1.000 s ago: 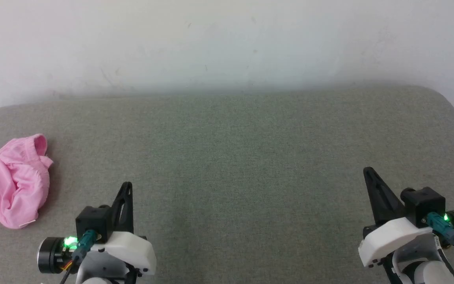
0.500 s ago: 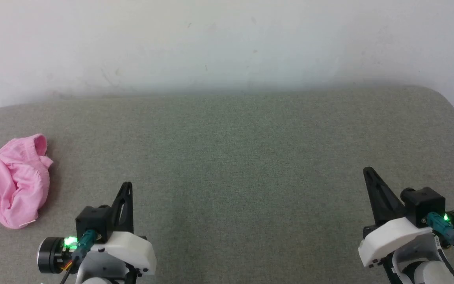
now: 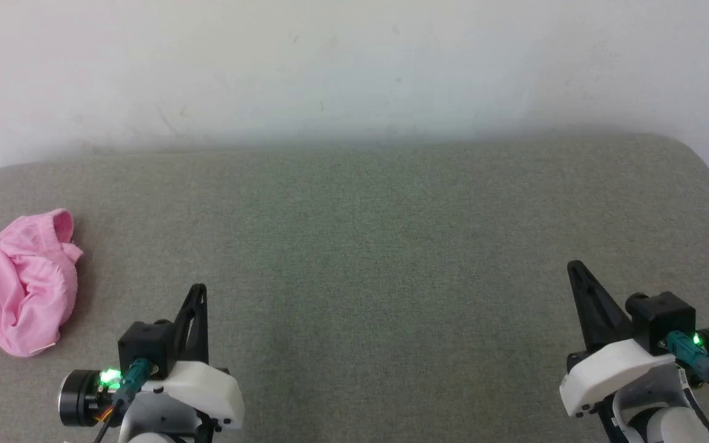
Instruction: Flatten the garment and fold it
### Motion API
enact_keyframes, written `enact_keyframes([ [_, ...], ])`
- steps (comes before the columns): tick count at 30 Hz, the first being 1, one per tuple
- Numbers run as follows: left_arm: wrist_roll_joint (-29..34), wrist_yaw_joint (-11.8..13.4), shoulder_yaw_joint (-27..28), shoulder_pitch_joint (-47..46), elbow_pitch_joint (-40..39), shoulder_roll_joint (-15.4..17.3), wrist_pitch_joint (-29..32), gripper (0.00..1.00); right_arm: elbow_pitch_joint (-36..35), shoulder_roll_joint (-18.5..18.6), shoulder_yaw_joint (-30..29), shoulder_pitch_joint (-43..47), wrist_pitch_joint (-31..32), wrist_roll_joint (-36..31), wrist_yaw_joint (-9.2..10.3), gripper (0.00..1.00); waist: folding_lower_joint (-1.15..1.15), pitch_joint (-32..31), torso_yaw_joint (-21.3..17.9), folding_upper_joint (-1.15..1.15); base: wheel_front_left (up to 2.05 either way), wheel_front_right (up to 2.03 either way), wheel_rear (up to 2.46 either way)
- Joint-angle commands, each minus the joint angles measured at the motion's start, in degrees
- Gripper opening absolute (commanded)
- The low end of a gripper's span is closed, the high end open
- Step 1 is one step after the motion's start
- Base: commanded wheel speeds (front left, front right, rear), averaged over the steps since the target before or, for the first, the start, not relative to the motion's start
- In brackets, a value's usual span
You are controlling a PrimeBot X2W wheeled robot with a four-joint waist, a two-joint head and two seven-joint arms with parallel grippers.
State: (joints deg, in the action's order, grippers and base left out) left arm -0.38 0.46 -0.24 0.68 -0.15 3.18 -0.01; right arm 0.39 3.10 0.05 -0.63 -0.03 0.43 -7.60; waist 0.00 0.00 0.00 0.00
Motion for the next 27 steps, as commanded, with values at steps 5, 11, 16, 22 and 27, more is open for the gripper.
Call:
enact_keyframes([
  [5,0.4,-0.5,0.2,-0.7,0.1,-0.3,0.0,0.0,-0.4,-0.2,0.0,0.6,0.0,-0.4,0.11,0.0,0.0,0.0,0.0,0.0,0.0,0.0,0.0],
  [11,0.4,-0.5,0.2,-0.7,0.1,-0.3,0.0,1.0,-0.4,-0.2,0.0,0.6,0.0,-0.4,0.11,1.0,0.0,0.0,0.0,0.0,0.0,0.0,0.0],
  [16,0.0,0.4,-0.1,0.0,-0.1,0.0,-0.3,1.0,0.0,0.0,-0.3,-0.1,-0.3,0.3,-0.01,1.0,0.0,0.0,0.0,0.0,0.0,0.0,0.0],
  [22,0.1,1.3,-0.3,-0.2,-0.4,0.1,-1.0,1.0,-0.5,0.0,-1.0,-0.2,-1.0,1.2,0.0,1.0,0.0,0.3,0.2,0.0,0.0,0.0,0.0],
  [27,0.2,2.2,-0.7,-0.5,-0.8,0.2,-1.6,1.0,-0.9,0.0,-1.3,-0.4,-1.6,1.8,0.0,1.0,0.0,0.7,0.7,0.0,0.0,0.0,0.0],
])
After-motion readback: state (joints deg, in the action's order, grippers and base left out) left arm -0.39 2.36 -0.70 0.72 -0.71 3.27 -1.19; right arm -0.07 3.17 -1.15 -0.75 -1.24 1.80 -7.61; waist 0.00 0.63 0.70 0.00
